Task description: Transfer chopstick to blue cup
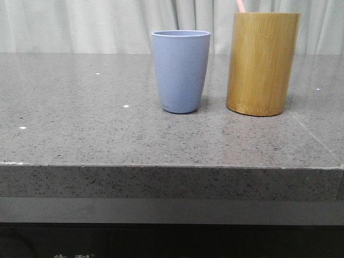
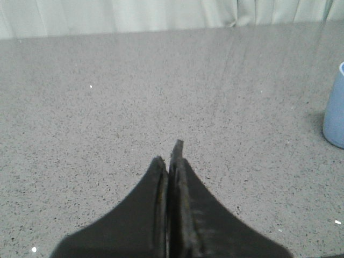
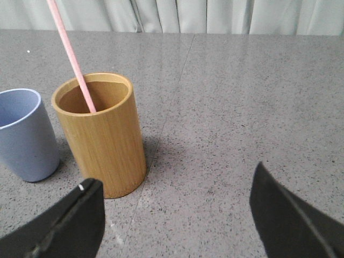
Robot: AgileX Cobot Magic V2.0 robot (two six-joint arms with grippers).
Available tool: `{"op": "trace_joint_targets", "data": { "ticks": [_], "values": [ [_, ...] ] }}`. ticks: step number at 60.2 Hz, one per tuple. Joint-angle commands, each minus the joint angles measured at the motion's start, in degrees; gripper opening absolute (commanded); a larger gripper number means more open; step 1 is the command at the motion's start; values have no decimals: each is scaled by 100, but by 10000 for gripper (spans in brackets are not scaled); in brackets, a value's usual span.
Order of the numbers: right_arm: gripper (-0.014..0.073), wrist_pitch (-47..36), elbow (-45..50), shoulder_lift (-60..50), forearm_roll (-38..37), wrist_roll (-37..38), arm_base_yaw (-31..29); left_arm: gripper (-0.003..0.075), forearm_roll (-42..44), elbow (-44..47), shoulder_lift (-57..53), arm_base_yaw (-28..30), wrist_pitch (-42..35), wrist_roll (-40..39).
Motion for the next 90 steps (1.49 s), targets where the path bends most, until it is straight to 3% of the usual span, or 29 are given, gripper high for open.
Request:
{"op": "trace_joint_targets", "data": {
  "ticks": [1,12,32,49,52,66,70,79,90],
  "values": [
    [572,-509,-434,405,-47,-80,55,-19,-68,20,-300,12,-578,-50],
    [572,-969,-1280,1526,-47,-562,659,-19,-68,91,-521,12,-578,-50],
    [572,-1063,-3256,3997,-56,-568,1627,-19,-68,91,-521,12,-578,-50],
    [561,-1081,-4125,5071,-53,-568,1691,-19,-68,91,-521,12,-578,-50],
    [517,-1068,-4177,5150,-53,-568,1691,-19,-68,91,-521,12,-578,-50],
    [101,-1079,-4186,5166,-53,-568,1691,-19,-68,91,-521,12,-578,-50],
    [17,-1096,-4186,5166,-53,-568,1691,-19,-68,91,-521,12,-578,-50],
    [-72,-1216,-4186,5102,-53,-568,1691,-19,-68,91,-521,12,-578,-50],
    [-82,-1309,-4190,4828,-58,-568,1691,-19,-68,91,-521,12,-578,-50]
  ]
}}
